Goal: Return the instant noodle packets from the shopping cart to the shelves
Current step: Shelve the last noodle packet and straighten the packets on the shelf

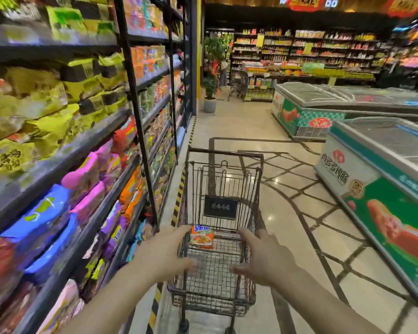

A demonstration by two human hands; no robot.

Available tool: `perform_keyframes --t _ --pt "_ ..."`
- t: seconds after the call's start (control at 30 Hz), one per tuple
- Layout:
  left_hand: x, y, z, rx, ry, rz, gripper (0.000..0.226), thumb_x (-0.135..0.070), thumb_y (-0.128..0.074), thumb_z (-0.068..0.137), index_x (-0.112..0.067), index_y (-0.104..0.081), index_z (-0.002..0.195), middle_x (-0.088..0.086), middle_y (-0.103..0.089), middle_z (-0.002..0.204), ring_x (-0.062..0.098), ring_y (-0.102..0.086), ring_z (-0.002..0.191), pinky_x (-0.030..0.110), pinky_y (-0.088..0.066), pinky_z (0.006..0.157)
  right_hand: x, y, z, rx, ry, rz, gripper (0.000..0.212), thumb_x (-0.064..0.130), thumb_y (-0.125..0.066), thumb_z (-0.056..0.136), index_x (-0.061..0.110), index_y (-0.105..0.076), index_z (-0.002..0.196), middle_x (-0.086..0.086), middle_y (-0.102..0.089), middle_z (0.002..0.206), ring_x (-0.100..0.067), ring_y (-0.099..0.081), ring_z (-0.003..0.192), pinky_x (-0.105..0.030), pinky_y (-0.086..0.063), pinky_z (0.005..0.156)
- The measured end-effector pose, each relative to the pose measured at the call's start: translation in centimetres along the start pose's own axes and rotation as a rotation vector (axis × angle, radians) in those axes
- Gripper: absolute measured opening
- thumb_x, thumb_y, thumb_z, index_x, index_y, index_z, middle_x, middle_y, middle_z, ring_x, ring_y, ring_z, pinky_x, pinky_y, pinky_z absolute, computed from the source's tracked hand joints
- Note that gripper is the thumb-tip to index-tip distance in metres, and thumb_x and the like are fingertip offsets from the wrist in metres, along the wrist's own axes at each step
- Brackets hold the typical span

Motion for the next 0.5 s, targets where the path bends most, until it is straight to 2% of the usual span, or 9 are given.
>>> perform_keyframes --t 0.17,0.37,0.5 --pt "3.3 -0.9 11.9 0.063 -0.009 -0.034 0.086 -0.071 -0.062 0.084 -0.042 -0.025 0.156 -0.01 -0.042 0.154 0.015 -0.043 0.142 0.045 -0.045 0.11 0.8 -1.0 11.3 0.077 -0.044 0.021 0.104 0.077 -0.066 0.077 0.044 -0.012 0.159 -0.004 -0.036 0.156 -0.028 -0.04 0.141 -0.045 -0.047 0.109" --pt "6.0 -3.5 23.1 0.103 0.013 -0.08 0.072 -0.056 -0.063 0.092 -0.035 -0.032 0.153 -0.006 -0.048 0.15 0.016 -0.049 0.136 0.039 -0.049 0.103 0.6 -2.8 22.3 0.155 -0.104 0.066 0.1 0.072 -0.066 0.082 0.046 -0.01 0.16 -0.007 -0.031 0.161 -0.03 -0.037 0.145 -0.047 -0.046 0.111" --pt "8.2 -8.0 31.5 0.155 0.071 -0.086 0.072 -0.05 -0.061 0.094 -0.035 -0.028 0.156 -0.002 -0.047 0.151 0.019 -0.05 0.135 0.037 -0.048 0.099 -0.6 -6.2 30.9 0.246 -0.136 0.085 0.096 0.068 -0.066 0.086 0.042 -0.012 0.161 -0.01 -0.026 0.164 -0.033 -0.034 0.148 -0.048 -0.041 0.114"
Point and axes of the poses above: each hand's wrist, its own z-axis towards the middle knuckle, its own y-axis out of the back of the hand, x = y × z, the point moved 2 cm from there along z, towards the middle knuckle
